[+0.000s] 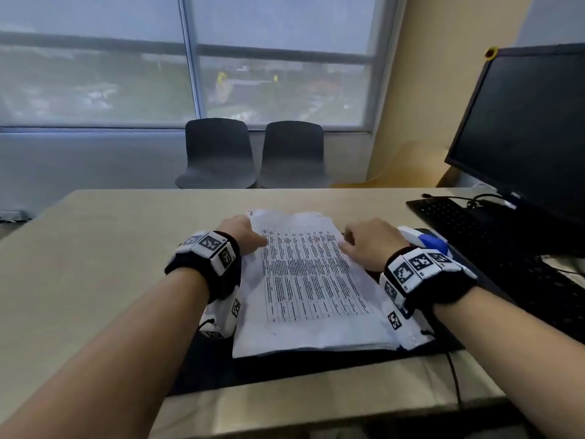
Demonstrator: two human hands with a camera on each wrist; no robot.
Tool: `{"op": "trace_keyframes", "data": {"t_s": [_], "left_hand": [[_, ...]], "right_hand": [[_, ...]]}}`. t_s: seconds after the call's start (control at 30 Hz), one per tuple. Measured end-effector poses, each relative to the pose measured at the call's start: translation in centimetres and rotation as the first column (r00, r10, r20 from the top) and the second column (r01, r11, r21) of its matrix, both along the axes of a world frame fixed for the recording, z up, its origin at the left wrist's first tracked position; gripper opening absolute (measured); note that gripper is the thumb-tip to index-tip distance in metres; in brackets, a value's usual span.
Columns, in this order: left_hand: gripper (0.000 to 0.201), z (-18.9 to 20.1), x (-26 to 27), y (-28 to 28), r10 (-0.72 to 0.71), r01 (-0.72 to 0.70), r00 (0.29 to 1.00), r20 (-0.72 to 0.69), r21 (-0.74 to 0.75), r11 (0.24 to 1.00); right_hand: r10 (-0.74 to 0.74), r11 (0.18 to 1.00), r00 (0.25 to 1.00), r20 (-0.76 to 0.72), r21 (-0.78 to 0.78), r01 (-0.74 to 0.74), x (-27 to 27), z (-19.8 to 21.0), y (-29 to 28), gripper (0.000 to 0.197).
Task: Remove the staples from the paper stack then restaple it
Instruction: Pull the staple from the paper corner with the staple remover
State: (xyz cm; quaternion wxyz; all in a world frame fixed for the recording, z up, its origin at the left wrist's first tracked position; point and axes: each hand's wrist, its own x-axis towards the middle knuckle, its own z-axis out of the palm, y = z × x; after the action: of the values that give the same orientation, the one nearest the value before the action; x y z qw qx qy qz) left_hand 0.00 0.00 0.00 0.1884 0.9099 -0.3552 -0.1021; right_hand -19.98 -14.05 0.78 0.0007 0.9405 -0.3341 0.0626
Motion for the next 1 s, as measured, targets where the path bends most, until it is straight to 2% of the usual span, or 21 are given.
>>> {"op": "trace_keyframes", "data": {"t_s": [0.1, 0.2, 0.37, 0.53, 0.6, 0.67, 0.7, 0.77, 0.87, 0.93, 1.0], "left_hand": [[0.033, -0.8, -0.2, 0.2, 0.017, -0.018, 0.998, -0.058, -0.017, 1.000], [0.021, -1.5, 0.7, 0.3, 0.071, -0.083, 0.988, -0.137, -0.085, 0.993], [0.024, -1.2, 1.8, -0.1, 0.053, -0.087, 0.968, -0.246, -0.129, 0.988], [0.021, -1.5, 2.8, 0.4, 0.029, -0.040, 0.962, -0.271, -0.036, 0.999], [0.032, -1.6, 3.4, 0.7, 0.023, -0.026, 0.964, -0.265, -0.008, 1.000], [0.039, -1.5, 4.0, 0.5, 0.030, -0.032, 0.969, -0.246, -0.005, 0.999], [0.040, -1.5, 4.3, 0.2, 0.032, -0.036, 0.969, -0.245, -0.013, 0.999], [0.037, -1.3, 4.7, -0.4, 0.034, -0.045, 0.971, -0.237, -0.039, 0.998], [0.029, -0.7, 5.1, -1.5, 0.041, -0.077, 0.968, -0.246, -0.138, 0.987], [0.031, -0.7, 5.8, -2.5, 0.027, -0.103, 0.953, -0.301, -0.241, 0.965], [0.027, -1.0, 6.6, -3.2, 0.001, -0.148, 0.924, -0.382, -0.355, 0.923]], "right_hand": [[-0.174, 0.982, 0.984, 0.047, -0.072, 0.177, -1.8, -0.1, -2.0, 0.035], [-0.289, 0.957, 0.956, -0.044, -0.028, 0.288, -3.2, -0.3, -3.2, 0.035], [-0.302, 0.953, 0.950, -0.074, -0.030, 0.301, -3.0, -0.9, -4.9, 0.029], [-0.244, 0.970, 0.931, -0.272, -0.074, 0.232, -2.4, -0.4, -6.2, 0.018], [-0.190, 0.981, 0.907, -0.375, -0.043, 0.188, -2.2, 0.0, -6.7, 0.014], [-0.165, 0.984, 0.903, -0.397, -0.008, 0.177, -1.7, 0.4, -7.1, 0.021], [-0.163, 0.984, 0.914, -0.372, 0.006, 0.178, -1.4, 0.7, -7.2, 0.027], [-0.127, 0.989, 0.956, -0.265, 0.042, 0.143, -0.6, 1.7, -7.1, 0.021], [-0.081, 0.967, 0.996, 0.043, 0.245, 0.068, 1.1, 3.2, -6.6, 0.019], [-0.099, 0.879, 0.935, 0.339, 0.470, -0.077, 2.6, 3.4, -6.3, 0.023], [-0.157, 0.755, 0.808, 0.567, 0.597, -0.272, 4.2, 3.2, -5.2, 0.022]]}}
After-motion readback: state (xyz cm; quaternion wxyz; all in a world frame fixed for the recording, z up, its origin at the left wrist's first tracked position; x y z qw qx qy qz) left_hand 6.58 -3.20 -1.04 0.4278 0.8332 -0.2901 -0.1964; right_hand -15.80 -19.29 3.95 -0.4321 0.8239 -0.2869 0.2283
